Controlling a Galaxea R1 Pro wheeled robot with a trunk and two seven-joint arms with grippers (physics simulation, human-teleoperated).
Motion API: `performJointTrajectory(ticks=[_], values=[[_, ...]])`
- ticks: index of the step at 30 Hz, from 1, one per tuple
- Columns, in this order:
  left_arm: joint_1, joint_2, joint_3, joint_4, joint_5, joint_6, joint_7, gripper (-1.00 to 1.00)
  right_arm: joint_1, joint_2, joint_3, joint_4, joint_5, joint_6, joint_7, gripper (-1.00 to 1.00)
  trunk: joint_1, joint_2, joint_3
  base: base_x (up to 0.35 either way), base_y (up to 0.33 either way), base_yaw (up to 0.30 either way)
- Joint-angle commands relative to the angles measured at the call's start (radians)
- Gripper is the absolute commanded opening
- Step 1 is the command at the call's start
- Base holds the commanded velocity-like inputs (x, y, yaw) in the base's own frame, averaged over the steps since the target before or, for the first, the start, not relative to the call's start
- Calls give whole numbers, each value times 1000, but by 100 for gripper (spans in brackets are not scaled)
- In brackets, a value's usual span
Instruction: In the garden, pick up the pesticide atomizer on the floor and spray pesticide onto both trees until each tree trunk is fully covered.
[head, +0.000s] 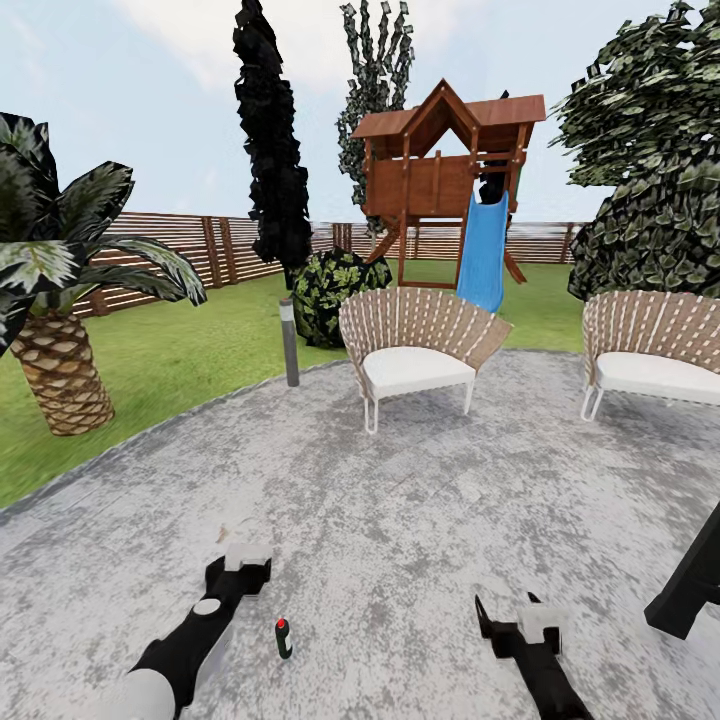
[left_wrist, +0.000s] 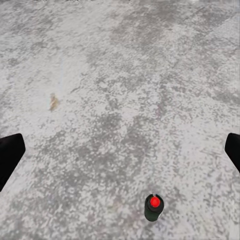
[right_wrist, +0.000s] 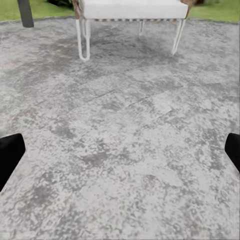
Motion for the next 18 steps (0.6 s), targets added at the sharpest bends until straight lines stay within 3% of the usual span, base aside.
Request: performJointTrajectory(ticks=[1,8,12,18], values=[[-5,0,0,-2,0,7,1,100,-17,10,0,-34,0,43,0,100,0,0,0,0,0,0],[-2,2,-5,3,-8,10,-4,100,-136,39,1,-117,0,257,7,100,0,0,0,0,0,0],[20,0,-8,7,-7,-1,-10,100,-153,30,-2,-122,2,267,10,100,0,0,0,0,0,0],[28,0,-9,18,-6,-31,-12,100,-154,29,-4,-124,11,268,9,100,23,-42,-19,0,0,0]])
